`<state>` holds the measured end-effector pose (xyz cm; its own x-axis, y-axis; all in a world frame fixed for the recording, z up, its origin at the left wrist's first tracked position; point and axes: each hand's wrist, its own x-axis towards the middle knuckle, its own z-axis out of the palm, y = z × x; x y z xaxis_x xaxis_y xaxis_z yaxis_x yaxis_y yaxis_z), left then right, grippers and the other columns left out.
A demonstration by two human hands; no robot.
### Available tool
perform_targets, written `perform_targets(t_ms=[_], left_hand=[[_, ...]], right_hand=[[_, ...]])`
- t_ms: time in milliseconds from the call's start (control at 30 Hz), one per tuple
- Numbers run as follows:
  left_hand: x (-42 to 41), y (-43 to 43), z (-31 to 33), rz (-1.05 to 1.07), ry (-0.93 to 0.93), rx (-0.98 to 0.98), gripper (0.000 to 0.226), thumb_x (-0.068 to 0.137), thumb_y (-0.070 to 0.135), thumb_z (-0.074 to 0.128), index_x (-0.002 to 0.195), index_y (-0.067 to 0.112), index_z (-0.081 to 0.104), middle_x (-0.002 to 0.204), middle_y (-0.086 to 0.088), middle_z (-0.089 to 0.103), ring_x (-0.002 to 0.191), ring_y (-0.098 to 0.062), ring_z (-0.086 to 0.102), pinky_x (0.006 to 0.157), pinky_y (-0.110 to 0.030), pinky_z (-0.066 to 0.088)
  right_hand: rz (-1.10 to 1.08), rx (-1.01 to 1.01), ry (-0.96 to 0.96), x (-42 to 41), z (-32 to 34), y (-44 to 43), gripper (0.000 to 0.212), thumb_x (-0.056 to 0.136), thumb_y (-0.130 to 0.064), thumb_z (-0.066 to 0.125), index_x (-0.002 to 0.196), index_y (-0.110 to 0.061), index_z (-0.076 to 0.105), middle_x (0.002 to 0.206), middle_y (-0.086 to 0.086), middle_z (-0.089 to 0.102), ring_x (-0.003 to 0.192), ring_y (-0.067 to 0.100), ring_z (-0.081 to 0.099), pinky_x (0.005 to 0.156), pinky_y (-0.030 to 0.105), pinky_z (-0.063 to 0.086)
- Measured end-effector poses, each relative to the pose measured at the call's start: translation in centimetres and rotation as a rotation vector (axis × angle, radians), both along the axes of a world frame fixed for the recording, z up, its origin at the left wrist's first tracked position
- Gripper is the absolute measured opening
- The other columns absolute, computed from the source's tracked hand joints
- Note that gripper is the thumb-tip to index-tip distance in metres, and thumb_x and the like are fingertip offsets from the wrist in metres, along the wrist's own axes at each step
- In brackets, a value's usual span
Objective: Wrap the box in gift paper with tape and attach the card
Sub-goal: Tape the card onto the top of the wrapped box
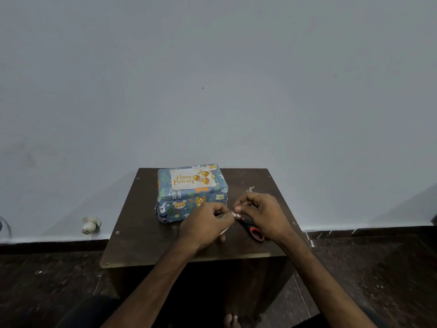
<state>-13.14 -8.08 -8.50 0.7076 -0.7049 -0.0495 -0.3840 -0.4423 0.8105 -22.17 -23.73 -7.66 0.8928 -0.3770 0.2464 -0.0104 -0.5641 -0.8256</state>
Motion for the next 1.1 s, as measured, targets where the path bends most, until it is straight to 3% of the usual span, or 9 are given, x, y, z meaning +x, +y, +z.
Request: perform_targets(t_ms=[167,267,333,400,500,733,933,1033,1100], left_hand=[[-0.4,-0.4,-0.1,0.066,-0.073,0.028,0.022,0.091,0.050,0.059,0.084,0.031,0.066,0.059,0.008,0.071,0.048,-0.002,0.060,0.064,-0.029,0.051],[-0.4,-0.1,-0.3,0.109,-0.023,-0.055,0.019,0.092,0.042,0.062,0.081,0.027,0.067,0.057,0.004,0.070,0.042,0.000,0.054,0.060,-0.026,0.045],[0.0,0.2,-0.2,0.122,0.065,-0.132,0.018,0.093,0.036,0.064,0.082,0.023,0.068,0.057,-0.001,0.070,0.043,-0.007,0.055,0.055,-0.027,0.047],[0.3,0.4,0.1,0.133,0.127,-0.194,0.017,0.094,0.030,0.066,0.083,0.017,0.069,0.058,-0.005,0.069,0.043,-0.013,0.053,0.050,-0.027,0.045],[0.6,0.5,0.2,0.139,0.155,-0.218,0.019,0.094,0.027,0.066,0.082,0.013,0.068,0.059,-0.008,0.069,0.041,-0.014,0.050,0.047,-0.025,0.042],[-0.3,0.2,0.1,0.117,0.142,-0.193,0.016,0.094,0.026,0.065,0.084,0.014,0.069,0.058,-0.007,0.070,0.040,-0.010,0.051,0.046,-0.024,0.042],[-0.2,0.4,0.1,0.137,0.156,-0.203,0.016,0.094,0.027,0.065,0.085,0.014,0.070,0.059,-0.007,0.070,0.050,-0.018,0.056,0.052,-0.029,0.046],[0.0,0.5,0.2,0.146,0.152,-0.202,0.018,0.094,0.027,0.065,0.083,0.013,0.069,0.059,-0.008,0.070,0.049,-0.018,0.055,0.050,-0.026,0.045],[0.0,0.5,0.3,0.151,0.145,-0.193,0.018,0.095,0.027,0.065,0.084,0.014,0.069,0.059,-0.007,0.070,0.044,-0.013,0.053,0.046,-0.022,0.043]], right_hand=[[0.032,0.013,0.004,0.0,-0.2,-0.2,0.006,0.088,-0.006,0.069,0.086,-0.008,0.074,0.078,0.002,0.074,0.076,0.018,0.070,0.071,0.025,0.054],[-0.100,0.076,-0.062,-0.6,0.0,-1.2,0.017,0.096,-0.017,0.062,0.088,-0.012,0.076,0.083,-0.004,0.074,0.079,0.010,0.068,0.075,0.022,0.054],[-0.231,-0.089,-0.010,-1.6,-0.1,-2.6,0.026,0.098,-0.025,0.059,0.078,-0.014,0.072,0.071,-0.005,0.069,0.066,0.007,0.060,0.065,0.020,0.049],[-0.234,-0.328,0.239,-2.6,-0.8,-3.3,0.025,0.095,-0.029,0.064,0.075,-0.013,0.065,0.068,-0.004,0.063,0.064,0.010,0.056,0.062,0.027,0.045],[-0.185,-0.410,0.500,-3.2,-1.3,-2.3,0.012,0.087,-0.028,0.070,0.090,-0.016,0.066,0.092,-0.004,0.063,0.087,0.018,0.061,0.071,0.029,0.045],[-0.241,-0.721,0.595,-2.5,-1.3,1.0,0.024,0.097,-0.026,0.057,0.114,-0.009,0.056,0.120,0.007,0.053,0.111,0.026,0.056,0.082,0.038,0.049],[-0.321,-0.548,0.625,-3.6,-0.3,-1.5,0.013,0.090,-0.030,0.064,0.100,-0.022,0.062,0.110,0.001,0.064,0.105,0.023,0.062,0.082,0.032,0.049],[-0.211,-0.022,0.438,-4.9,0.2,-3.0,0.011,0.089,-0.005,0.063,0.090,-0.015,0.059,0.089,0.006,0.073,0.082,0.018,0.067,0.080,0.036,0.054],[-0.052,0.321,0.343,-5.8,0.9,-2.7,0.019,0.087,0.013,0.057,0.095,-0.004,0.059,0.078,0.010,0.073,0.065,0.011,0.064,0.064,0.024,0.051]])
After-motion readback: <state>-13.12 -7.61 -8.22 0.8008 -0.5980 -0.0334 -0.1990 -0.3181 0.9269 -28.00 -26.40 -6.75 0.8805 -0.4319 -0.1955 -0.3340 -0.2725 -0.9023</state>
